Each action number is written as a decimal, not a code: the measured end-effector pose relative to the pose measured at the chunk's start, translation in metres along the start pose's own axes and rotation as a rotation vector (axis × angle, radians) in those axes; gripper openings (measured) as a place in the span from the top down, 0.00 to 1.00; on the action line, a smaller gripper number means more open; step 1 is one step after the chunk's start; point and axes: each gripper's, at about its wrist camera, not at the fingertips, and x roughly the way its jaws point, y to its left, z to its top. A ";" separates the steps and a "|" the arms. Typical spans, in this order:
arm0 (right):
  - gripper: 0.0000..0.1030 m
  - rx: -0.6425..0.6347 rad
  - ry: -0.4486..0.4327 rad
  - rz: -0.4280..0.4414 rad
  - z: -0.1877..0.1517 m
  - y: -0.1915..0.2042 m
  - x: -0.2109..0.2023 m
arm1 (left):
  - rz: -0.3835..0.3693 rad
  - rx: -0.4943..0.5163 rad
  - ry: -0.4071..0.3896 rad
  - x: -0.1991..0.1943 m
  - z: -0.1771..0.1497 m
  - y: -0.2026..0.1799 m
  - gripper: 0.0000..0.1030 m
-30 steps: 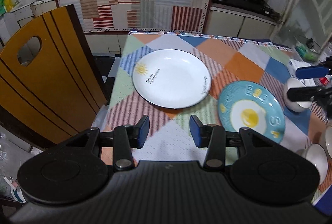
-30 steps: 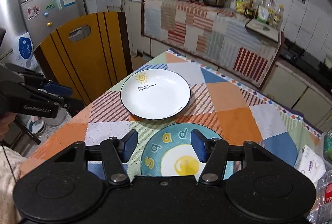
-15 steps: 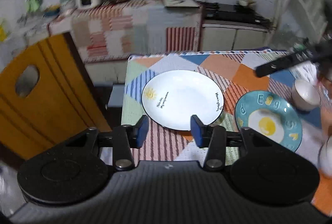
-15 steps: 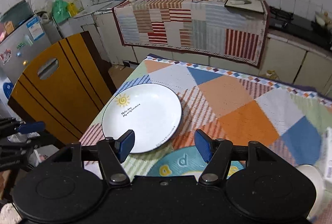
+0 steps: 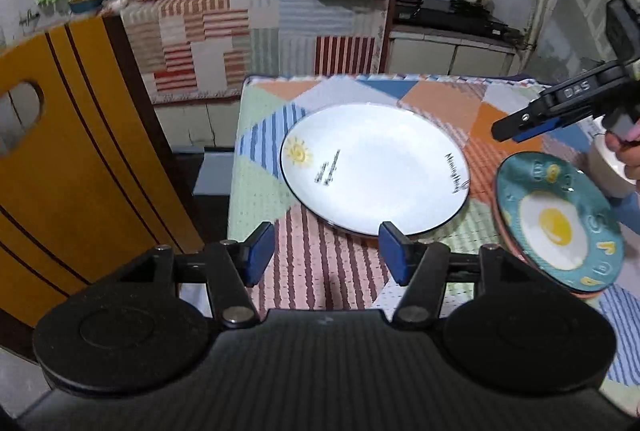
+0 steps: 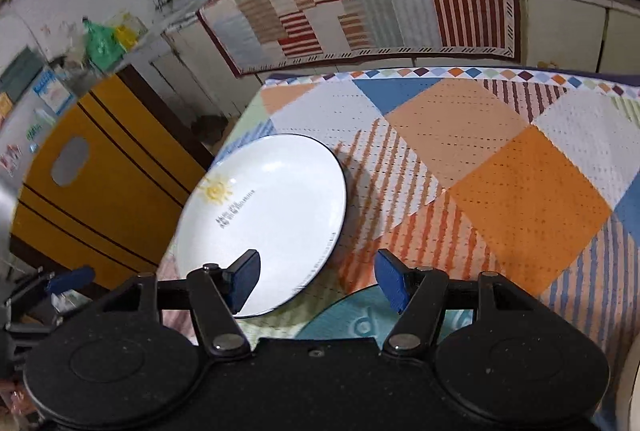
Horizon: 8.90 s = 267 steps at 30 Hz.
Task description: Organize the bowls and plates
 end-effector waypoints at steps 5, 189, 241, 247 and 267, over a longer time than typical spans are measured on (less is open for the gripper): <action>0.34 -0.012 0.017 0.005 0.006 -0.004 0.013 | -0.018 -0.076 0.030 0.031 -0.004 0.003 0.45; 0.09 -0.173 -0.135 -0.307 -0.323 -0.051 -0.225 | -0.232 0.110 0.339 -0.046 -0.055 -0.347 0.40; 0.09 -0.389 -0.100 -0.207 -0.287 0.035 -0.107 | -0.070 0.033 0.394 -0.038 -0.082 -0.235 0.80; 0.09 -0.363 -0.082 -0.217 -0.287 0.032 -0.102 | -0.070 0.048 0.408 -0.035 -0.087 -0.244 0.78; 0.09 -0.237 -0.172 -0.373 -0.291 0.019 -0.231 | -0.137 0.187 0.260 -0.109 -0.039 -0.277 0.60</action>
